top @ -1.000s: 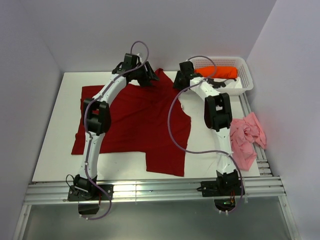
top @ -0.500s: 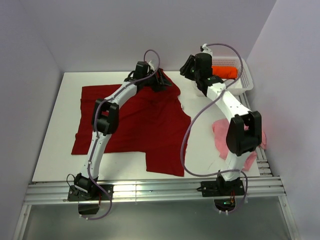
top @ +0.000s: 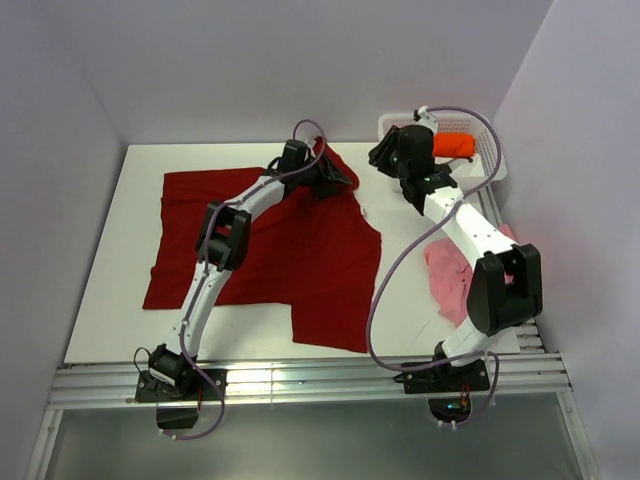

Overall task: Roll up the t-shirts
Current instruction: Flatten the tshirt

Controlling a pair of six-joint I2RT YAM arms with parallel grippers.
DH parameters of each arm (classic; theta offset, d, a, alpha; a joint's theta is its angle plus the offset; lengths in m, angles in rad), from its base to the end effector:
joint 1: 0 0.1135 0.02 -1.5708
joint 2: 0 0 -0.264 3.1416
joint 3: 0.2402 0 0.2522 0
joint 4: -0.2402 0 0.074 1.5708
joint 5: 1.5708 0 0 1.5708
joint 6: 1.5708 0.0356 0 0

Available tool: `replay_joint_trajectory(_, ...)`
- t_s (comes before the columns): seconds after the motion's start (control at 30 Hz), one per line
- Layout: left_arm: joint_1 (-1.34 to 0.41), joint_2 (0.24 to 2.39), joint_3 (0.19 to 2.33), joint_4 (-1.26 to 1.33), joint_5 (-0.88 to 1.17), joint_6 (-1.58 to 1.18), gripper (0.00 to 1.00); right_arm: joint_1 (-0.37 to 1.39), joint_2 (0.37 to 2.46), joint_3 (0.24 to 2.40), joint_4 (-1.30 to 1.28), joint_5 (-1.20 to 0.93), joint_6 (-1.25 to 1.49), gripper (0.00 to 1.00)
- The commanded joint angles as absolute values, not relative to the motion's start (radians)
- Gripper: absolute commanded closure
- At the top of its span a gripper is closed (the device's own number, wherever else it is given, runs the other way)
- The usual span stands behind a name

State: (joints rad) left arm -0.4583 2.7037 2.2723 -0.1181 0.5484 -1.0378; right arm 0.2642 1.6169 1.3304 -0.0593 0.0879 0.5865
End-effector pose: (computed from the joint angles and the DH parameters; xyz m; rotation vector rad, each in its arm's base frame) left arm 0.5260 -0.2802 0.1230 -0.3189 2.3757 -1.3905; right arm 0.3745 0.0981 0.3284 0.3714 1.9099 0.4859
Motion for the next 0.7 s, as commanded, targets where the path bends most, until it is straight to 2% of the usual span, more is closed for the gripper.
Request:
replay_joint_trajectory(0.0, -0.431, 2.737, 2.309, -0.109, 0.457, -1.078, 0.4, 0.265, 1.528, 1.28, -0.015, 0.118, 0.649, 0.55)
replay_joint_trajectory(0.13, -0.396, 2.766, 2.307, -0.071, 0.431, -1.129, 0.4, 0.267, 1.534, 1.21, -0.008, 0.129, 0.664, 0.55)
replay_joint_trajectory(0.43, -0.382, 2.771, 2.347, 0.005, 0.476, -1.131, 0.4, 0.27, 1.816, 1.35, -0.232, 0.101, 0.712, 0.56)
replay_joint_trajectory(0.67, -0.429, 2.643, 2.232, 0.06, 0.502, -1.091, 0.39, 0.294, 1.804, 1.25, -0.23, 0.106, 0.729, 0.58)
